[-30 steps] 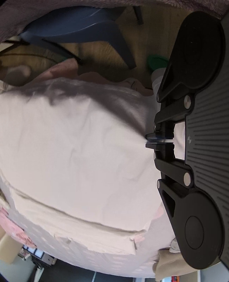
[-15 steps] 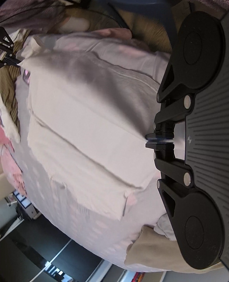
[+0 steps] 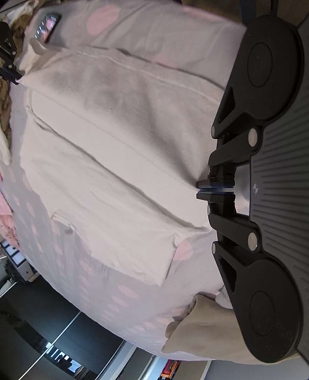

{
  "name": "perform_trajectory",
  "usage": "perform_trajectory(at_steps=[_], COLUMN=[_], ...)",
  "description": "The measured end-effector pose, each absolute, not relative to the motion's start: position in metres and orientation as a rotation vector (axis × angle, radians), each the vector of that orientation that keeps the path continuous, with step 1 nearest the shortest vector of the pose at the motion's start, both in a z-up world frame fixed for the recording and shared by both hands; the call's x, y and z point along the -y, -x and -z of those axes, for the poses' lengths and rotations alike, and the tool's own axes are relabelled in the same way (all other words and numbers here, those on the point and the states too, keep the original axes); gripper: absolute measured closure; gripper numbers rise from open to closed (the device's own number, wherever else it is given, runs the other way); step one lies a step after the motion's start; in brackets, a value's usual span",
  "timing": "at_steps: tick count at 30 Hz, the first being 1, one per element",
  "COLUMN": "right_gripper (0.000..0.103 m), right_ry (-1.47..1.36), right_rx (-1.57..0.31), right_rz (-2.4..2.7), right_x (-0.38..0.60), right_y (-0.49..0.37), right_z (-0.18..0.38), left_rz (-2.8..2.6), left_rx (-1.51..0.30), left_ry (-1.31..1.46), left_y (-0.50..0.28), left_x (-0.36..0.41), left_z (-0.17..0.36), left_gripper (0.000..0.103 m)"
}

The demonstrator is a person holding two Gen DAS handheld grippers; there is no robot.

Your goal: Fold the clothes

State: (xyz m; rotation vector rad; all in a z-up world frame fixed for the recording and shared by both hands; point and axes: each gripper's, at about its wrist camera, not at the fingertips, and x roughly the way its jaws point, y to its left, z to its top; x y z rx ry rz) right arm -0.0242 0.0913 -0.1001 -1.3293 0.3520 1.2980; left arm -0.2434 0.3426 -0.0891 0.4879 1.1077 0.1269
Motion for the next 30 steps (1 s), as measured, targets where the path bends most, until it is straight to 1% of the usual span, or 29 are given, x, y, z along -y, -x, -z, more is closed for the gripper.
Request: perform_trajectory(at_steps=[5, 8, 12, 14, 16, 21, 24, 28, 30], right_gripper=[0.100, 0.099, 0.098, 0.094, 0.091, 0.091, 0.087, 0.075, 0.075], right_ry=[1.332, 1.323, 1.333, 1.306, 1.267, 1.142, 1.114, 1.111, 1.118], right_rx=[-0.375, -0.422, -0.465, -0.478, -0.496, -0.553, -0.551, -0.532, -0.525], right_rz=[-1.252, -1.246, -1.251, -1.231, -1.200, -1.146, -1.160, -1.191, -1.198], right_x=[-0.116, -0.129, -0.138, -0.137, -0.134, -0.113, -0.102, -0.091, -0.085], right_y=[0.003, -0.010, -0.021, -0.028, -0.037, -0.055, -0.050, -0.036, -0.025], right_z=[0.111, 0.120, 0.132, 0.129, 0.124, 0.109, 0.104, 0.099, 0.094], left_rz=[-0.172, -0.181, -0.191, -0.203, -0.217, -0.286, -0.296, -0.266, -0.243], left_rx=[-1.120, -1.139, -1.174, -1.162, -1.136, -1.053, -1.018, -1.006, -1.019], left_ry=[-0.485, -0.472, -0.456, -0.414, -0.356, -0.298, -0.286, -0.303, -0.312], left_y=[0.212, 0.197, 0.186, 0.187, 0.190, 0.202, 0.214, 0.231, 0.238], left_x=[-0.358, -0.367, -0.376, -0.382, -0.390, -0.401, -0.399, -0.388, -0.380], left_z=[0.097, 0.106, 0.119, 0.116, 0.109, 0.082, 0.066, 0.054, 0.054], left_gripper=[0.103, 0.102, 0.098, 0.095, 0.088, 0.086, 0.085, 0.084, 0.081])
